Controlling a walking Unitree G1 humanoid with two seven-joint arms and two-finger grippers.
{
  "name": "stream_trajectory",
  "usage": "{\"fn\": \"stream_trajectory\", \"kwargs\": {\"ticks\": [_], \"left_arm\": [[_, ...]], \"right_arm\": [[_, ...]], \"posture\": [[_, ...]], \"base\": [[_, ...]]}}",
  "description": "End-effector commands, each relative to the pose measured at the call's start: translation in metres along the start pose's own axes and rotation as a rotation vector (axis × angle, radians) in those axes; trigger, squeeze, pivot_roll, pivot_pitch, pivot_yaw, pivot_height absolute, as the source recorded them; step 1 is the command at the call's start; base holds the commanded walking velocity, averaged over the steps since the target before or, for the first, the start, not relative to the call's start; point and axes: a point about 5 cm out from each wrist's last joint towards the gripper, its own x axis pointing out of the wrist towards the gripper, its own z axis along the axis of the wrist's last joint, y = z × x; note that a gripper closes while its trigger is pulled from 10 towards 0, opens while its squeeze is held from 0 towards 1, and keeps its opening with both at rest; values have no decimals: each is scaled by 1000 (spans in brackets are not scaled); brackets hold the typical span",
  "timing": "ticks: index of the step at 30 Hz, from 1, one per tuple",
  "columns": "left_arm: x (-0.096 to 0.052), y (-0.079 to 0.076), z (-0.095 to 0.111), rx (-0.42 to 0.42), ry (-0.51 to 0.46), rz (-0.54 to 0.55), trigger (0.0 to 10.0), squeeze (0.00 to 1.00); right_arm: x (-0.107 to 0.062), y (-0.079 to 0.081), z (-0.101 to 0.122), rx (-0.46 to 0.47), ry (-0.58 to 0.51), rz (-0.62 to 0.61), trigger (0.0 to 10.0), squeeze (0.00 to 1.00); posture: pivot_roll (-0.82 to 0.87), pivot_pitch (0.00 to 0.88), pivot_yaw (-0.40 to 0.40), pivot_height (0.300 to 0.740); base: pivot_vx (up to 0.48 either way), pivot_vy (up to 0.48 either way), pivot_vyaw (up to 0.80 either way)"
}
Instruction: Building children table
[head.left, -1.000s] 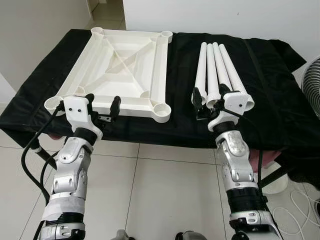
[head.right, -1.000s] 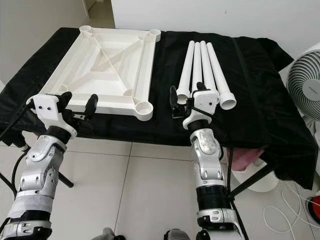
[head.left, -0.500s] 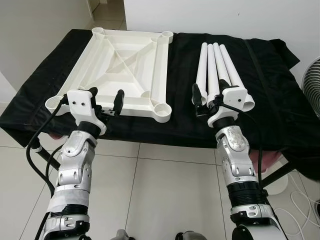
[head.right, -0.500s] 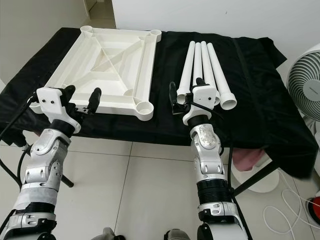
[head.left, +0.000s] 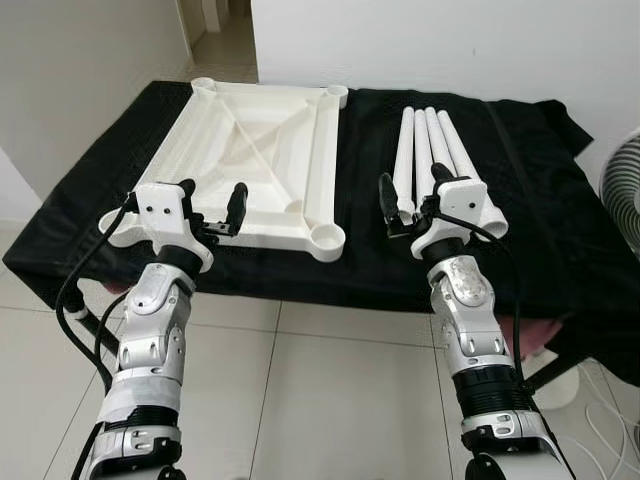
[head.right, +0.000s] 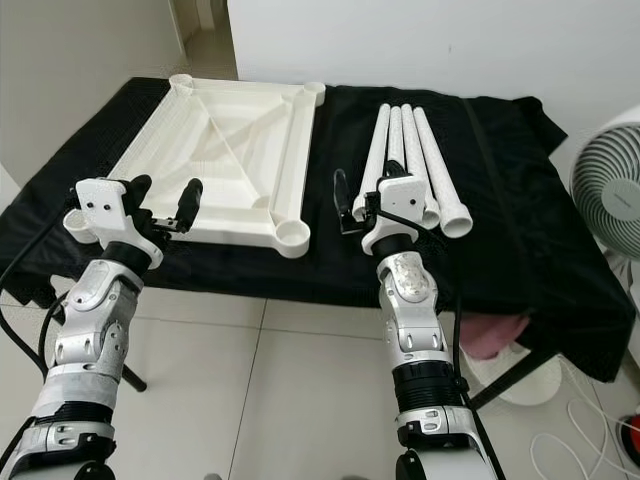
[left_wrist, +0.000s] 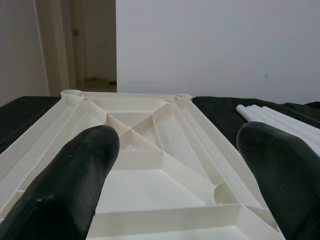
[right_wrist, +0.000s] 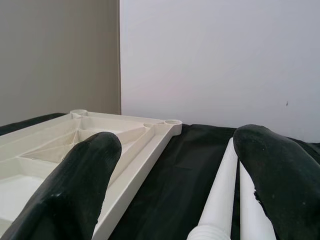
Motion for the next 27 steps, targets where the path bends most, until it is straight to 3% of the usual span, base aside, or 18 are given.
{"fn": "stream_trajectory", "kwargs": {"ticks": [1, 16, 27], "left_arm": [[0, 9, -1, 8, 7, 155, 10000, 0], [0, 8, 0, 16, 1, 148, 10000, 0], [-3, 4, -6, 12, 39, 97, 10000, 0]], "right_arm": [[1, 2, -2, 6, 6, 5, 10000, 0], [0, 2, -4, -7, 10, 11, 10000, 0], [2, -2, -7, -7, 43, -43, 10000, 0]], "posture": [[-115, 13, 47, 740], [-109, 0, 43, 740], [-107, 8, 38, 740]], "base": [[296, 0, 0], [292, 0, 0], [0, 0, 0]]}}
